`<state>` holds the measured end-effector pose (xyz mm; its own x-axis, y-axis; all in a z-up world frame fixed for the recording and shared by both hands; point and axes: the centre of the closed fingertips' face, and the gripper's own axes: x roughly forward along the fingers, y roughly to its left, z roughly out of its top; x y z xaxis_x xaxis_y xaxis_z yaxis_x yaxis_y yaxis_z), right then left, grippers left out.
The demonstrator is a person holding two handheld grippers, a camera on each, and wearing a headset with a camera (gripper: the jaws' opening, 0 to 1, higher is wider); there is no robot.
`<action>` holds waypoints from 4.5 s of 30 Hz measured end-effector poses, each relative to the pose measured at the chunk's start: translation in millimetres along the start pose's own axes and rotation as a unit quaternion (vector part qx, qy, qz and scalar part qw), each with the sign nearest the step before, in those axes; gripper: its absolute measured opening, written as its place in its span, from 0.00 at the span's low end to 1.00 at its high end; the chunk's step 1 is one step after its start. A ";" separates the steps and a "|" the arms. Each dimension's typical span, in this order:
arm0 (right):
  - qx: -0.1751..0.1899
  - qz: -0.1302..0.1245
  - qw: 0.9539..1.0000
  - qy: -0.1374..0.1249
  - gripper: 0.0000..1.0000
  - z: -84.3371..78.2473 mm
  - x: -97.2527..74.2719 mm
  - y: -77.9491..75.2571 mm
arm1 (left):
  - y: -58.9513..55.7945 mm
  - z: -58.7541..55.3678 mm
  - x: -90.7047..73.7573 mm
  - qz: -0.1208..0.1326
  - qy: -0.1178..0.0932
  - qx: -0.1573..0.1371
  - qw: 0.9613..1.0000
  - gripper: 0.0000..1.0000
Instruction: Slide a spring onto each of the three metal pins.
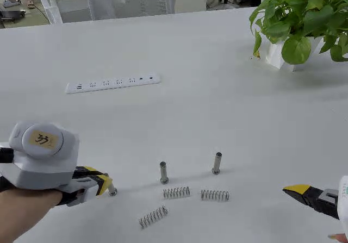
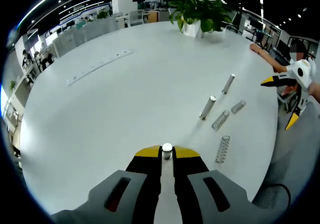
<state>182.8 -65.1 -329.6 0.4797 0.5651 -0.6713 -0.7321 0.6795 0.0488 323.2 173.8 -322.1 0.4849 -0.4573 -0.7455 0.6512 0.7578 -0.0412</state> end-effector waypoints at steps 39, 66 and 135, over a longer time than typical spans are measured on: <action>-0.001 0.002 1.000 0.002 0.97 -0.5 0.6 1.3 | 3.1 2.5 -2.3 0.010 -0.013 0.011 1.000 0.14; -0.004 0.000 1.000 0.001 0.98 1.1 -0.8 -0.7 | -19.7 15.0 -3.2 -0.037 -0.071 0.059 0.995 0.79; -0.068 -0.001 0.998 0.020 0.99 22.2 -5.7 -31.4 | -46.0 -39.6 -58.1 -0.046 -0.139 0.052 0.988 0.85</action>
<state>213.8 -79.3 -310.8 0.4640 0.5425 -0.7003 -0.7907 0.6100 -0.0513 241.9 184.0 -303.2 0.5527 -0.6432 -0.5299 0.7493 0.6619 -0.0218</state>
